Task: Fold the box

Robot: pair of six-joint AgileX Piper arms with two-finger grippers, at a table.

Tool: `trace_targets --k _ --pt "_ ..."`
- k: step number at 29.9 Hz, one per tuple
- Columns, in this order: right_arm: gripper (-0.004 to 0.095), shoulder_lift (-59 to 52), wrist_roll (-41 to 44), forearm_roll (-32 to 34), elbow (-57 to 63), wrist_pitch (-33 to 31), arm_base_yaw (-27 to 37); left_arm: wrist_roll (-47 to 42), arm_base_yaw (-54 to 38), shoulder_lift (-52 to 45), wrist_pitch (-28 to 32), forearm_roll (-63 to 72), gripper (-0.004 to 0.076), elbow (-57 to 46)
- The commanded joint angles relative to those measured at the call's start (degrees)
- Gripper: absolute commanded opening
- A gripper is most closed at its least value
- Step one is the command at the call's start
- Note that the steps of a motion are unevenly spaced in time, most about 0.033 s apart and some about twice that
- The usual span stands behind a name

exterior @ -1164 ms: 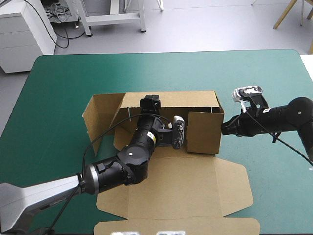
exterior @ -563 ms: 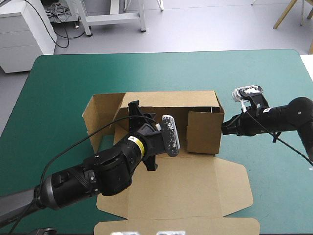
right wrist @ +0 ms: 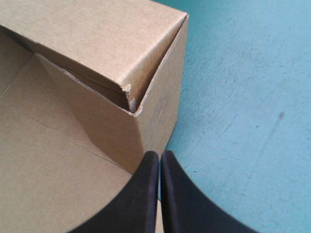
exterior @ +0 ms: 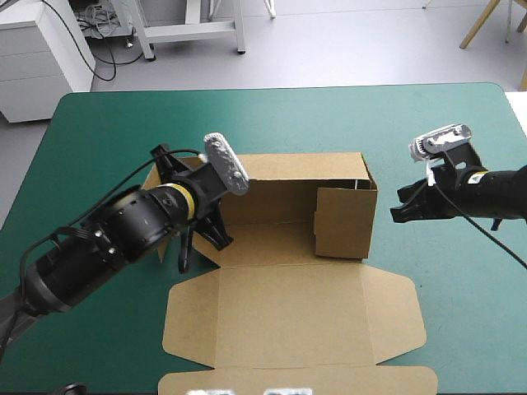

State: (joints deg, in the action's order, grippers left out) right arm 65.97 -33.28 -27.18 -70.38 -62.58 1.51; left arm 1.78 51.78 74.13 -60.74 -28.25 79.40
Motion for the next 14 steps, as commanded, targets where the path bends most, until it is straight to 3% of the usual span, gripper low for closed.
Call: trace_targets --k 1,9,11,14 --pt "0.0095 -3.29 0.25 -0.31 -3.87 0.15 -0.01 0.26 -6.24 -4.59 4.48 4.47 0.0015 1.95" --pt "0.0724 -4.63 2.33 -0.69 -4.06 -1.10 -0.01 -0.37 -15.82 -13.37 6.29 6.81 0.0015 1.82" --pt "0.0784 -4.63 2.33 -0.69 -4.06 -1.10 -0.01 -0.54 -17.59 -15.30 5.92 6.81 0.0014 1.55" --pt "0.0778 -4.63 2.33 -0.69 -4.06 -1.10 -0.01 -2.45 -19.94 -18.44 5.38 6.69 0.0015 0.26"
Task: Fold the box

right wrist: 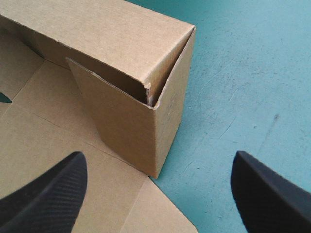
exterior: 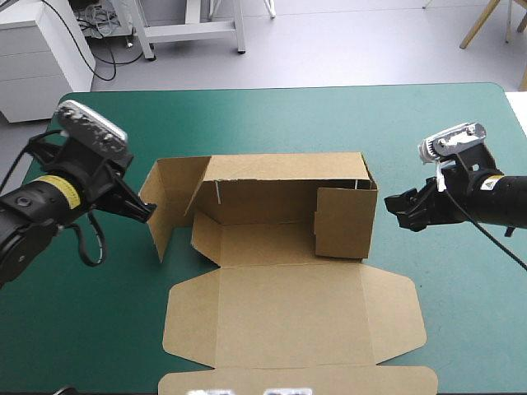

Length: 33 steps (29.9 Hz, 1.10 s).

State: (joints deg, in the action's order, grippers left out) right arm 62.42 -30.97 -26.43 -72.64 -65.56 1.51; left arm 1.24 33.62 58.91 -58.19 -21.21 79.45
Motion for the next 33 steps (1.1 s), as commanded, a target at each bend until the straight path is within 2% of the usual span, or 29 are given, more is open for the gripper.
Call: trace_targets --k 1,10,17,27,33 --pt "0.0778 -1.08 0.02 -1.45 -1.81 1.88 -0.01 -2.03 -2.60 -4.33 2.82 -0.36 0.0015 -0.68" --pt "0.0765 -0.95 0.02 -4.74 -1.69 1.33 -0.14 -2.70 -4.27 -11.63 1.41 -1.93 0.0014 -10.81" --pt "0.0765 0.48 -3.46 -7.37 0.93 2.01 -1.99 -2.70 -4.27 -12.67 1.63 -2.39 0.0014 -12.03" --pt "0.0751 0.83 -6.26 -7.23 15.86 21.76 -7.91 -2.70 -4.27 -12.70 1.63 -2.54 0.0014 -12.03" --pt "0.0751 0.83 -11.63 -11.03 23.53 34.65 -11.82 -2.70 -4.27 -12.70 1.53 -2.42 0.0014 -12.03"
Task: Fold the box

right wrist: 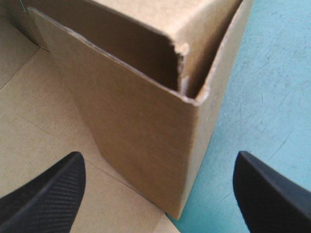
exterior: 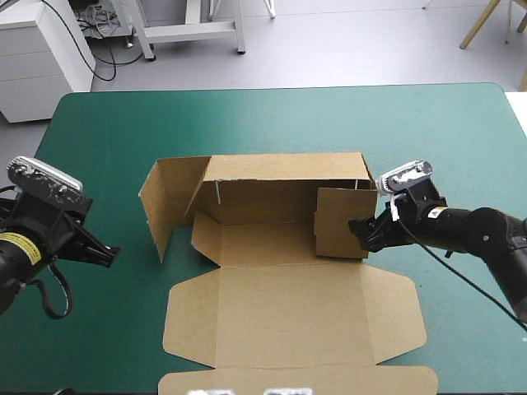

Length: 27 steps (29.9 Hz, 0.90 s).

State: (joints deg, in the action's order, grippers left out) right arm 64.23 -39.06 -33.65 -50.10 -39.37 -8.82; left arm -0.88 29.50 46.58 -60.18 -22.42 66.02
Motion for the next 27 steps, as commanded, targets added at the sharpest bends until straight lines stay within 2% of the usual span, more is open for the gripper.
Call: trace_targets --k 1,6,12,14,15,17,18,20,21,27 --pt "0.0751 -0.98 -4.73 -4.43 1.77 10.79 -2.00 -0.58 -0.15 -0.36 3.52 -1.21 0.0014 1.40" --pt "0.0750 -0.43 -8.71 -5.92 5.14 23.90 -5.64 -0.58 -0.15 -0.36 3.42 -1.21 0.0014 1.40" --pt "0.0681 4.00 -8.88 -6.06 5.38 26.97 -8.13 -0.58 -0.15 -0.36 3.17 -1.21 0.0014 1.40" --pt "0.0606 5.67 -8.88 -6.79 5.38 28.09 -8.13 -0.58 -0.15 -0.36 3.17 -1.21 0.0014 1.40" --pt "0.0535 6.36 -8.88 -7.53 5.38 28.08 -8.13 -0.58 -0.15 -0.36 3.00 -1.21 0.0014 1.40" --pt "0.0359 6.99 -8.88 -8.57 5.38 28.08 -8.13 -0.58 -0.15 -0.36 2.80 -1.21 0.0014 1.40" --pt "0.0225 6.99 -8.88 -9.07 5.38 27.86 -8.13 -0.58 -0.15 -0.36 2.64 -1.21 0.0014 1.40" --pt "0.0035 6.89 -8.88 -9.47 5.38 27.60 -8.13 -0.58 -0.15 -0.36 2.64 -1.21 0.0014 1.40" --pt "-0.0016 6.89 -8.76 -9.63 5.38 27.31 -8.13 -0.58 -0.15 -0.36 2.64 -1.11 0.0014 1.40" --pt "-0.0019 6.89 -8.89 -10.20 5.38 26.16 -8.13 -0.58 -0.15 -0.36 2.64 -0.68 0.0014 1.40"
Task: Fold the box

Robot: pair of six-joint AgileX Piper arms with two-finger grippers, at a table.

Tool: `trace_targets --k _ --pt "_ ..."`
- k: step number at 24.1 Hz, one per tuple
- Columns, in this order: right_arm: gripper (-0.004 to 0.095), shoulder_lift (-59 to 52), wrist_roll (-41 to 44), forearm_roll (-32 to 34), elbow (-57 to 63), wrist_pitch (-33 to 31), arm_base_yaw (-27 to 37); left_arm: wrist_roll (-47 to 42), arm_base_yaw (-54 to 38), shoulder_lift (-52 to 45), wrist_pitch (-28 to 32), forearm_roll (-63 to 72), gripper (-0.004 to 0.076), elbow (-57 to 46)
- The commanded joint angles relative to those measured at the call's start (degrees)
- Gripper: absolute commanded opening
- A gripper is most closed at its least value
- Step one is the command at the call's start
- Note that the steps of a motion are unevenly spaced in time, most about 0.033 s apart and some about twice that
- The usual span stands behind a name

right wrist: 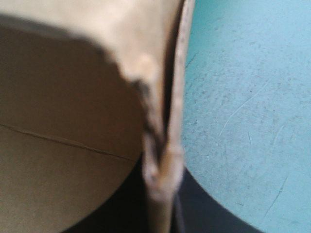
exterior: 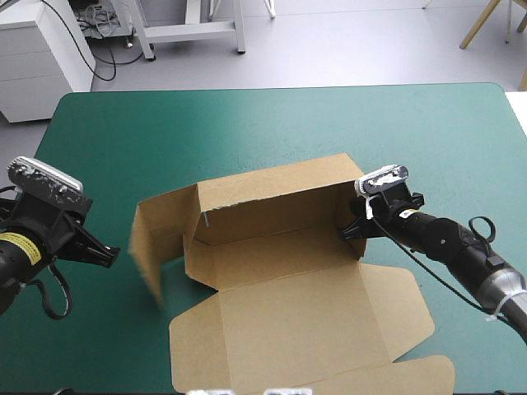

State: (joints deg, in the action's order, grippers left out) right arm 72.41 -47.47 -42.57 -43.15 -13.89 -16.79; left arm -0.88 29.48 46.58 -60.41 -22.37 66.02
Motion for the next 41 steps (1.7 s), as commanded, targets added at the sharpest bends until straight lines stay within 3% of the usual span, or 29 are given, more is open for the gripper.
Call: trace_targets --k 1,9,12,15,16,19,22,23,32,38,41 --pt "-0.0019 -1.29 -0.19 -1.27 -1.57 0.68 -0.16 -0.58 -0.12 -0.36 2.87 -0.73 0.0014 1.40" --pt "-0.0018 -2.32 1.44 -0.76 -5.34 0.28 -0.06 -1.00 -0.12 -0.36 2.71 -0.83 0.0014 1.40" --pt "-0.0018 -3.34 4.13 2.43 -8.71 -1.19 -0.06 -1.00 -0.12 -0.36 2.41 -0.97 0.0014 1.40" --pt "-0.0017 -3.80 14.02 11.81 -13.45 -4.73 -0.06 -1.00 -0.12 -0.36 2.16 -1.20 0.0014 1.40" --pt "-0.0018 -3.80 21.23 19.56 -16.77 -8.14 -0.06 -1.00 -0.12 -0.36 2.16 -1.20 0.0014 1.40" --pt "-0.0018 -3.80 31.45 31.32 -22.14 -14.44 -0.06 -1.00 -0.12 -0.36 2.16 -1.20 0.0014 1.40" --pt "-0.0018 -3.80 37.45 39.44 -27.69 -22.77 -0.06 -1.00 -0.12 -0.36 2.16 -1.36 0.0013 1.40" --pt "-0.0018 -3.70 40.48 42.11 -31.49 -28.45 -0.06 -1.00 -0.12 -0.36 2.16 -1.36 0.0014 1.40" --pt "-0.0019 2.31 46.04 43.65 -37.47 -46.70 -0.06 -1.00 -0.12 -0.36 1.43 -1.36 0.0013 1.40" --pt "-0.0019 14.26 46.34 41.94 -37.99 -46.46 0.05 -1.00 -0.12 -0.36 0.10 -1.36 0.0013 1.40" --pt "-0.0019 22.05 45.82 37.20 -41.45 -46.02 1.55 -1.00 -0.12 -0.36 -0.04 -1.36 0.0013 1.40"
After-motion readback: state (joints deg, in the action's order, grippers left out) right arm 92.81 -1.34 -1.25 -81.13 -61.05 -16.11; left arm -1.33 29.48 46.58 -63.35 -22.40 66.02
